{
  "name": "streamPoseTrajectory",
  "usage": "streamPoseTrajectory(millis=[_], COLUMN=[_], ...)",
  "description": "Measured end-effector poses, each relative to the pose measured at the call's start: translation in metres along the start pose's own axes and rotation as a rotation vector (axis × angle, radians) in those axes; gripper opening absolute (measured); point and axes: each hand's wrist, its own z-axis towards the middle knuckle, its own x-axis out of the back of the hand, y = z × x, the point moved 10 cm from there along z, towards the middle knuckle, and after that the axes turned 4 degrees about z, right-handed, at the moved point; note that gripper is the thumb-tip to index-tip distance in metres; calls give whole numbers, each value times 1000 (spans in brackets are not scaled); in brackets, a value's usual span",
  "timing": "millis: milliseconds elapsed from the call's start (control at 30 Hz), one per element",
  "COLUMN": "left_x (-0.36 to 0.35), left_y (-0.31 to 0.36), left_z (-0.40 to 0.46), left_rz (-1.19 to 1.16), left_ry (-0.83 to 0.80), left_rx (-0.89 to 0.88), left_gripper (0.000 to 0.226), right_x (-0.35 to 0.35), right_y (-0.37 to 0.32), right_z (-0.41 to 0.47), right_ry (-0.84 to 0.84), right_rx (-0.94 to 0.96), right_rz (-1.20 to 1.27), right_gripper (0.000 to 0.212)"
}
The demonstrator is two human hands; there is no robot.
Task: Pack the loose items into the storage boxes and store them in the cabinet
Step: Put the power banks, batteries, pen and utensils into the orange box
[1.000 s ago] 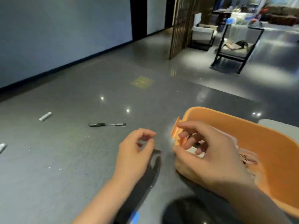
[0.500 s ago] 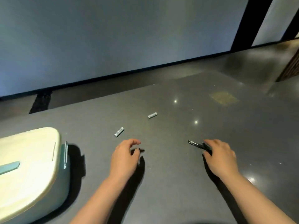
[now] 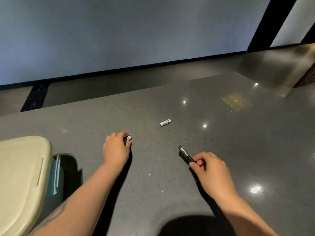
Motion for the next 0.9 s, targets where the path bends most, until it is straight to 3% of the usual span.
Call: streamPoseTrajectory(millis=[233, 500, 633, 733, 900], left_x=[-1, 7, 9, 6, -6], left_y=[22, 6, 6, 10, 9], left_z=[-35, -101, -99, -99, -99], left_rz=[-175, -214, -214, -206, -220], left_ry=[-24, -4, -15, -57, -211], left_rx=[-85, -104, -108, -139, -207], left_gripper=[16, 13, 22, 28, 57], right_x=[-71, -95, -76, -68, -95], right_y=[-37, -50, -54, -53, -45], right_z=[-7, -4, 48, 103, 155], right_ry=[-240, -273, -108, -7, -50], right_rx=[12, 75, 81, 62, -7], right_rz=[33, -17, 44, 16, -148], right_gripper=[6, 14, 25, 48, 80])
